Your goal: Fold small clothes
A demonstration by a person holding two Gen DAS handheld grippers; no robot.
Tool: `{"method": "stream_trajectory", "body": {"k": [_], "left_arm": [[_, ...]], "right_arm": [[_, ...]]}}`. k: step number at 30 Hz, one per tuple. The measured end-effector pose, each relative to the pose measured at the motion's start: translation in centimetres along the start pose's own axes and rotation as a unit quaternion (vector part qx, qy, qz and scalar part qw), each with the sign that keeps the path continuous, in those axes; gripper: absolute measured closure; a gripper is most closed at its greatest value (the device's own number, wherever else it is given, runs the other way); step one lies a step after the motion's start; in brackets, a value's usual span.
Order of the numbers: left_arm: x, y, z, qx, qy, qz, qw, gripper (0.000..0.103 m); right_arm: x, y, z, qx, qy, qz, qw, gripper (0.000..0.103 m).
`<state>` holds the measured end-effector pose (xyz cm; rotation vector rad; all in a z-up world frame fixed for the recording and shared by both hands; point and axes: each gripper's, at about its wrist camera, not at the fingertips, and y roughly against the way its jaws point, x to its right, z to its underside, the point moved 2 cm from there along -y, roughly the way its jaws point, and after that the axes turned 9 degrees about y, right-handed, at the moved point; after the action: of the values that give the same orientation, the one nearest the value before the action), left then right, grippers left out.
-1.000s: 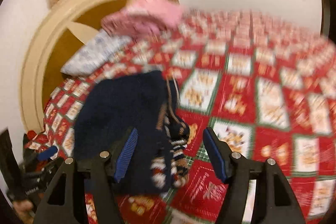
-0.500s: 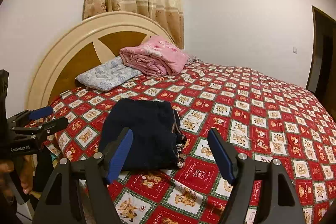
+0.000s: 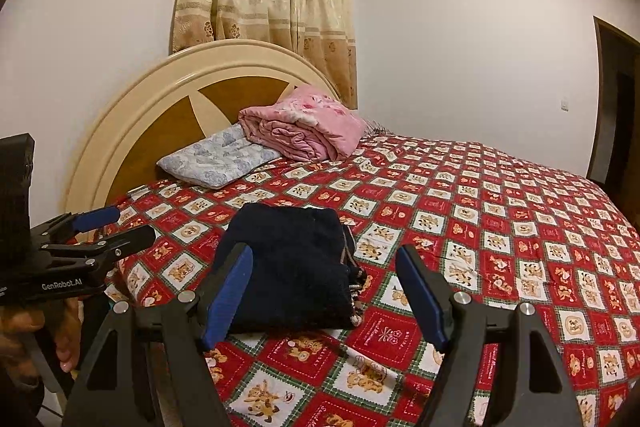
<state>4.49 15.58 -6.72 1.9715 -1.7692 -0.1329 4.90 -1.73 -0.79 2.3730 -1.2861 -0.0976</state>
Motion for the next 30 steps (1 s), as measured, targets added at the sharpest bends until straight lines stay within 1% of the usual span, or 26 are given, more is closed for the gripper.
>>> {"method": "stream_trajectory", "body": {"k": [2, 20, 24, 27, 30], "left_arm": [[0.1, 0.1, 0.1, 0.001, 0.000, -0.002, 1.0000, 0.005], [0.6, 0.3, 0.2, -0.002, -0.004, 0.002, 1.0000, 0.005], [0.6, 0.3, 0.1, -0.001, -0.001, 0.003, 1.0000, 0.000], [0.6, 0.3, 0.0, 0.001, -0.003, -0.005, 1.0000, 0.000], [0.8, 0.3, 0.0, -0.003, -0.008, 0.003, 1.0000, 0.000]], "right_arm": [[-0.1, 0.0, 0.1, 0.000, 0.000, -0.001, 1.000, 0.028], [-0.2, 0.6, 0.3, 0.011, -0.003, -0.002, 1.000, 0.028], [-0.2, 0.7, 0.2, 0.012, -0.003, -0.002, 1.000, 0.028], [-0.3, 0.9, 0.1, 0.017, -0.003, -0.002, 1.000, 0.028], [-0.2, 1.3, -0.1, 0.024, -0.004, 0.002, 1.000, 0.028]]}}
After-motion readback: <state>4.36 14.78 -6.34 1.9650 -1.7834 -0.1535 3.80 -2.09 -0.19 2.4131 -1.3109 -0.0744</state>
